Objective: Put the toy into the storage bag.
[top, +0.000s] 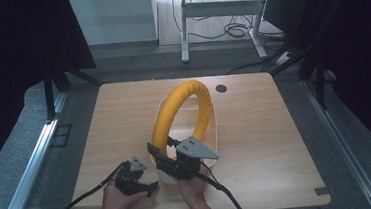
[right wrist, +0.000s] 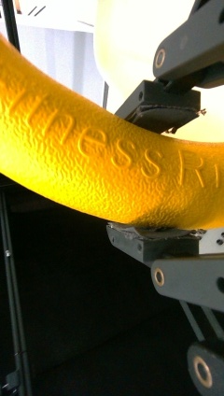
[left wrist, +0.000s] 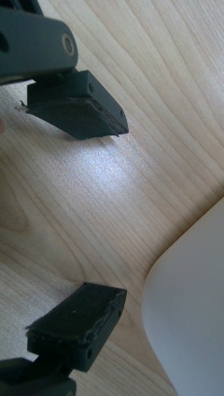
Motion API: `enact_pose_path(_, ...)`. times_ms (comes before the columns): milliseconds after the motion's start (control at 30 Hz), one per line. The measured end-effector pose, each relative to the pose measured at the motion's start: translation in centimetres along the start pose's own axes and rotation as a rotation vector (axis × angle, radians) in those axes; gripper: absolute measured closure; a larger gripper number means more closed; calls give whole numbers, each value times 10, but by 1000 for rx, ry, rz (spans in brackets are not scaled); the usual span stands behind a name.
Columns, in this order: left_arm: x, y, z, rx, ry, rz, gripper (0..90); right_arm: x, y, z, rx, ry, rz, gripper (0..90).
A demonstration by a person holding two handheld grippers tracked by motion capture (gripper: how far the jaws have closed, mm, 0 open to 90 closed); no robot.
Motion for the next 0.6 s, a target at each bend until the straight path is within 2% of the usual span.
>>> enact_pose_path(267,0,0,0,-1,0,0,183,0,0,-1,-15,-12,6,454)
enact_pose_path(400,0,0,0,-2,0,5,183,-1,3,-1,-29,-26,43,420)
enact_pose_path(500,0,0,0,-2,-5,4,182,0,5,2,-19,-19,28,388)
enact_pose_path(600,0,0,0,2,-5,11,182,2,8,4,-16,10,6,343)
Point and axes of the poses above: each handheld gripper's, and its own axes: z roughly backward along the jaws, y roughly out of its top, x roughly to its right, the point moved 1 cm from there along -z, roughly forward along the jaws, and after that the axes turned 14 degrees about y, right-handed, at the moved point
